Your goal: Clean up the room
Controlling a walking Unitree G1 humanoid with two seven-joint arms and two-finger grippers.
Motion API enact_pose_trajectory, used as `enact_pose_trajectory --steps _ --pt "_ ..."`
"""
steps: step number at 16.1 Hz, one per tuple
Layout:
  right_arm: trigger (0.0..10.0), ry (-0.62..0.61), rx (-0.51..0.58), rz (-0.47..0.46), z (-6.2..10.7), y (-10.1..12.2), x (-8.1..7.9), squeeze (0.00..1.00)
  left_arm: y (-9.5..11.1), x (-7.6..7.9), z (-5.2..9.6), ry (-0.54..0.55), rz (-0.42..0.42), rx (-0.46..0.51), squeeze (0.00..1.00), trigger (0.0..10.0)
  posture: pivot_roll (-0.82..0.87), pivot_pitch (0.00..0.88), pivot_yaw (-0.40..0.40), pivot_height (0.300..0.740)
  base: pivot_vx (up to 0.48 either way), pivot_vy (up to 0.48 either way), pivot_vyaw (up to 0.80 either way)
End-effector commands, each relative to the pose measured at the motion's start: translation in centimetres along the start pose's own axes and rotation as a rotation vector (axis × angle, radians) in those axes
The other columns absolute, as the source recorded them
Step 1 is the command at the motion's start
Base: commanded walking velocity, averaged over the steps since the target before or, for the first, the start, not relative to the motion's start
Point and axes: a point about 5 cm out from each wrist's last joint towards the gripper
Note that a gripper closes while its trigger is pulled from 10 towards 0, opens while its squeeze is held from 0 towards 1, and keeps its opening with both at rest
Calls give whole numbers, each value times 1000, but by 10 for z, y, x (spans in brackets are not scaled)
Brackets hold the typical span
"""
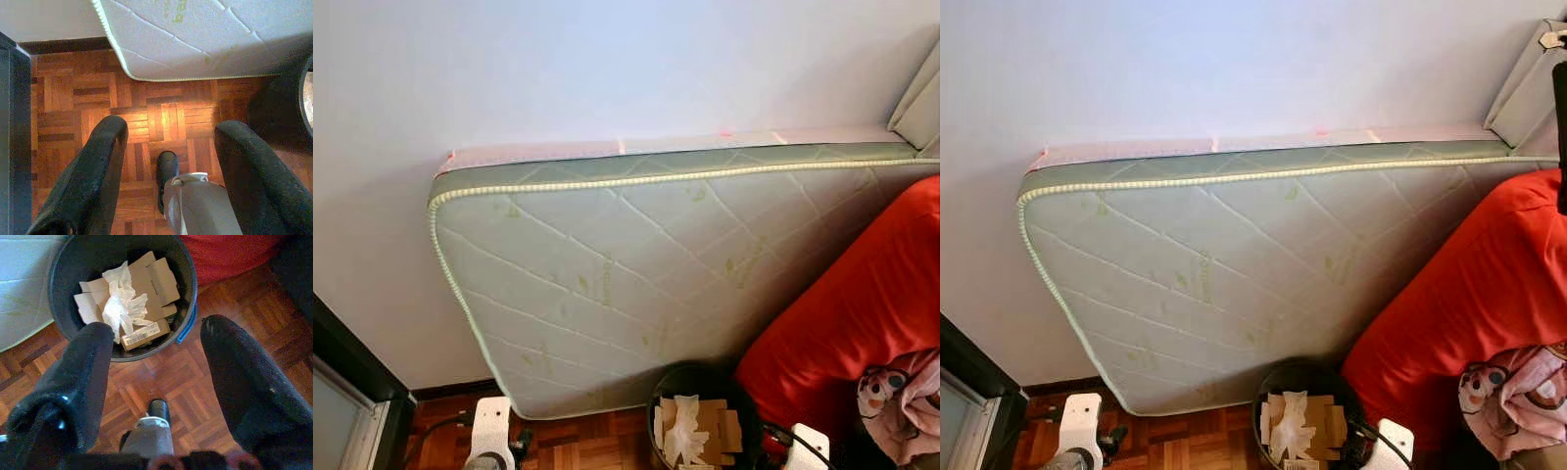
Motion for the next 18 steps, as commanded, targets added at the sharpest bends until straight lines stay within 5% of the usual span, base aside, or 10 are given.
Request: enact_pose_trajectory --steps 1,18 --pt "10000 -8 -5 -21 0 -1 -1 0 -12 5 3 -9 3 -51 0 10000 106 0 -86 740 0 0 0" --pt "10000 -27 -71 12 5 -21 6 0 -38 5 12 -36 -94 -102 0 10000 79 0 -52 740 0 -56 -575"
Point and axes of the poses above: a point about 5 cm out from each wrist's last joint towards the gripper, its own z axis pointing back from the gripper into the wrist, its own y axis along the axis of the wrist's last joint, x = y × z, and after that the axes turned 15 degrees about -z, right-handed
